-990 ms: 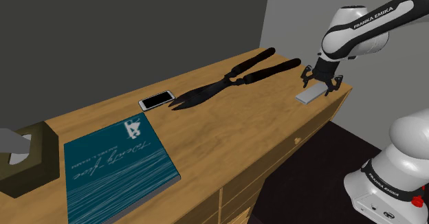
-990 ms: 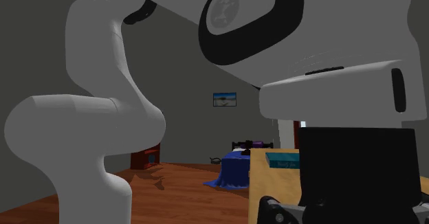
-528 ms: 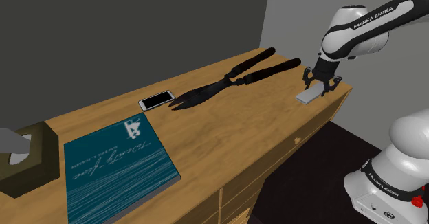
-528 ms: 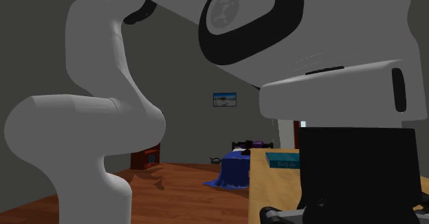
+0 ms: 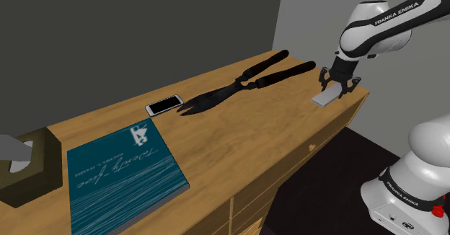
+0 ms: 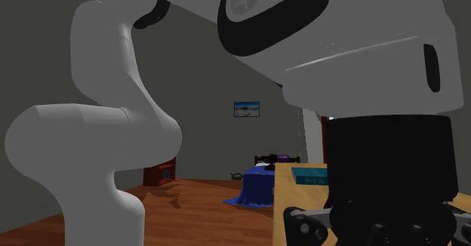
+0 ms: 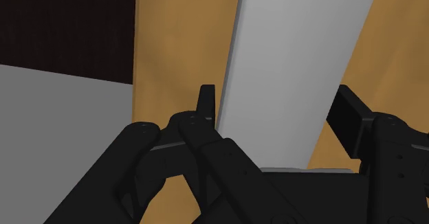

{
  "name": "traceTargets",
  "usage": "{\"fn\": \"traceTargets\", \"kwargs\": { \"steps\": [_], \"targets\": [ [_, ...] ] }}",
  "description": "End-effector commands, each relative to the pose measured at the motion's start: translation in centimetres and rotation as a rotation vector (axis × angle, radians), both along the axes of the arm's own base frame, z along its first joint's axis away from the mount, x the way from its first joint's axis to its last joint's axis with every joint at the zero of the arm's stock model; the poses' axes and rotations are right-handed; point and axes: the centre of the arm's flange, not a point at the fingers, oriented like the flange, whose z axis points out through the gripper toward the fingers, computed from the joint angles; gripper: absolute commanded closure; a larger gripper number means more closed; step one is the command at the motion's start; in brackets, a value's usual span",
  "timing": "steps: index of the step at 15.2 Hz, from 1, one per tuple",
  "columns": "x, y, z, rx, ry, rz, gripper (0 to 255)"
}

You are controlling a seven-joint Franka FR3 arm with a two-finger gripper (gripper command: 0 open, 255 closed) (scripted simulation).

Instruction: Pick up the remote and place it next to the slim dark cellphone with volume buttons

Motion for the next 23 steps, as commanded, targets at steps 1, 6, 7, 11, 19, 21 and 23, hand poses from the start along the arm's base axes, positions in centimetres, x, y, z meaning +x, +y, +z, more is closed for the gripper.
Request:
{"fn": "traceTargets", "kwargs": {
  "steps": [1, 6, 7, 11, 19, 21, 23],
  "targets": [
    [0.1, 0.0, 1.1, 0.0, 0.0, 0.0, 255],
    [0.1, 0.0, 3.8, 0.0, 0.0, 0.0, 255],
    [0.1, 0.0, 4.3, 0.0, 0.0, 0.0, 255],
    [0.1, 0.0, 6.4, 0.0, 0.0, 0.0, 255],
    [2.6, 7.5, 7.4, 0.0, 0.0, 0.0, 255],
    [3.4, 10.0, 7.4, 0.0, 0.0, 0.0, 255],
    [4.2, 12.5, 7.4, 0.0, 0.0, 0.0, 255]
  ]
}}
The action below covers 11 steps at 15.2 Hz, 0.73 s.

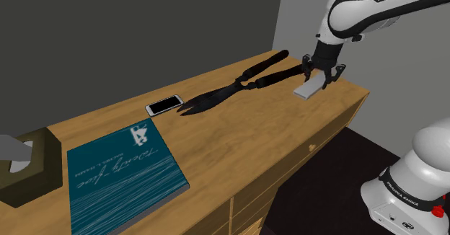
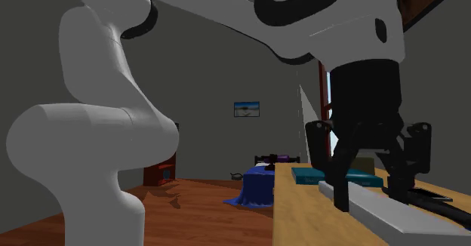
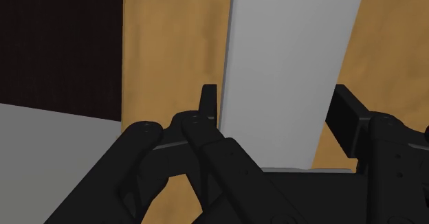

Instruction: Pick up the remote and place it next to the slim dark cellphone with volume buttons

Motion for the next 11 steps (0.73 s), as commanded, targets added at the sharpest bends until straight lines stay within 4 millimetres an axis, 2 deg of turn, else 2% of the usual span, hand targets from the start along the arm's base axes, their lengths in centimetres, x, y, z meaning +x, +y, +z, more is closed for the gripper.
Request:
{"fn": "traceTargets", "kwargs": {
  "steps": [1, 11],
  "targets": [
    [1.0, 2.7, 0.0, 0.0, 0.0, -0.001, 255],
    [5.2, 15.2, 0.1, 0.0, 0.0, -0.001, 255]
  ]
}}
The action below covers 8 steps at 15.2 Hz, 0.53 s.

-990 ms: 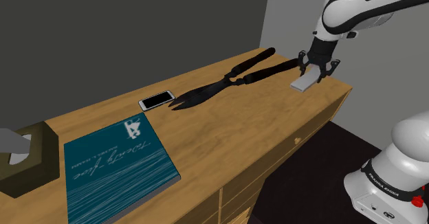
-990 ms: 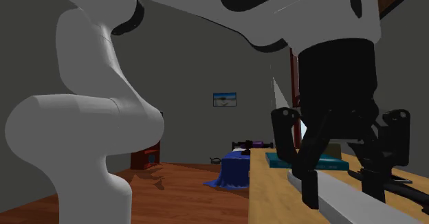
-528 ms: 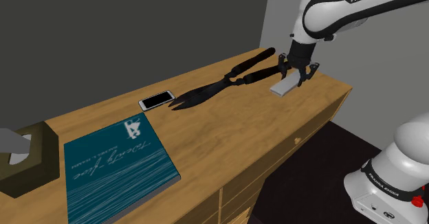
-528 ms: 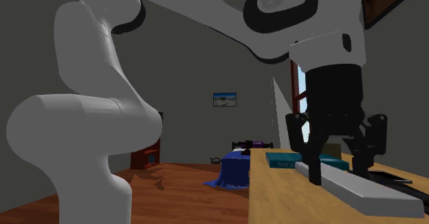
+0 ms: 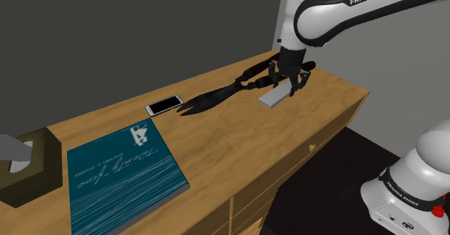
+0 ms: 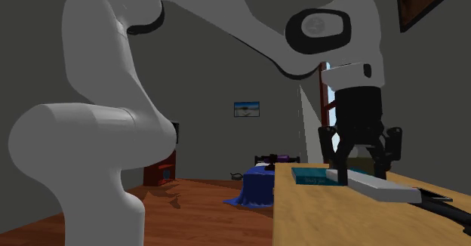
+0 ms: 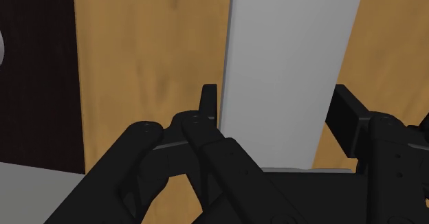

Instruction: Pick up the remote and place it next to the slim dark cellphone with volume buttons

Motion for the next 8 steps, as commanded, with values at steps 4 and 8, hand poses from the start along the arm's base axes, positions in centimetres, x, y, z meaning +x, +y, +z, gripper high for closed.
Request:
{"fn": "traceTargets", "kwargs": {
  "steps": [4, 8],
  "targets": [
    [2.3, 6.6, 0.0, 0.001, 0.0, -0.001, 255],
    [4.0, 11.6, 0.0, 0.001, 0.0, -0.001, 255]
  ]
}}
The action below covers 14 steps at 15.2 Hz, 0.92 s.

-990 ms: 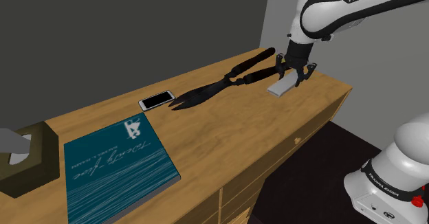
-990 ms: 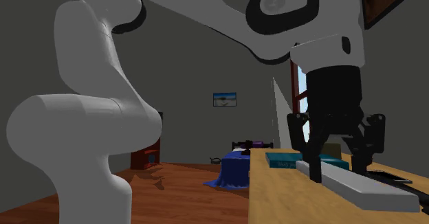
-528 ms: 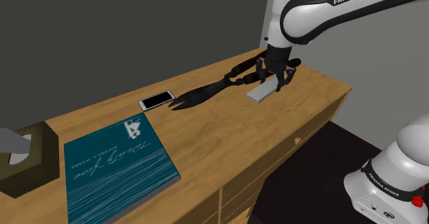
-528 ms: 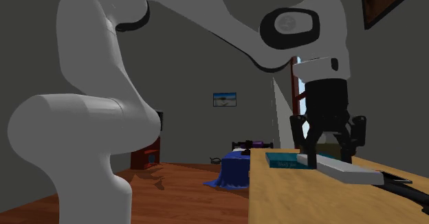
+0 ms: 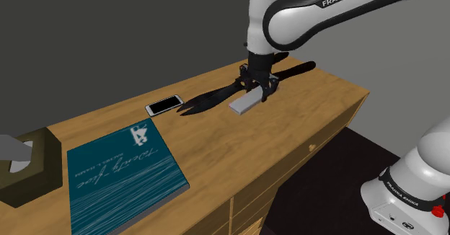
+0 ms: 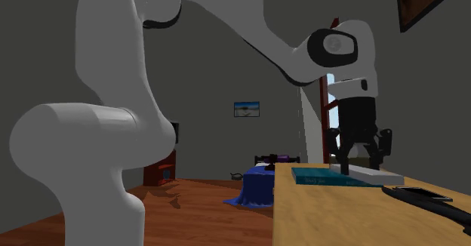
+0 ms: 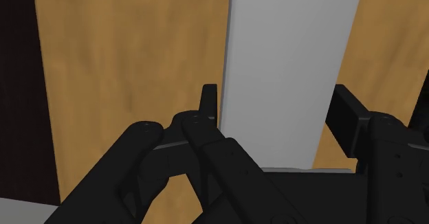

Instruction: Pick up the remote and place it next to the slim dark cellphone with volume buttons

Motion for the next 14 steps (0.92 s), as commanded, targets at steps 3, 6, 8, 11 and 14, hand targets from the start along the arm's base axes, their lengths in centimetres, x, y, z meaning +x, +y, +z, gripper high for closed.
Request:
{"fn": "traceTargets", "kwargs": {
  "steps": [3, 6, 8, 11, 14],
  "targets": [
    [1.5, 5.0, 0.0, 0.001, -0.001, -0.002, 255],
    [2.8, 8.8, 0.0, 0.001, -0.001, -0.002, 255],
    [3.6, 11.3, 0.0, 0.001, -0.001, -0.002, 255],
    [4.8, 15.0, 0.0, 0.001, -0.001, -0.002, 255],
    [5.1, 15.8, -1.0, 0.001, -0.001, -0.002, 255]
  ]
}}
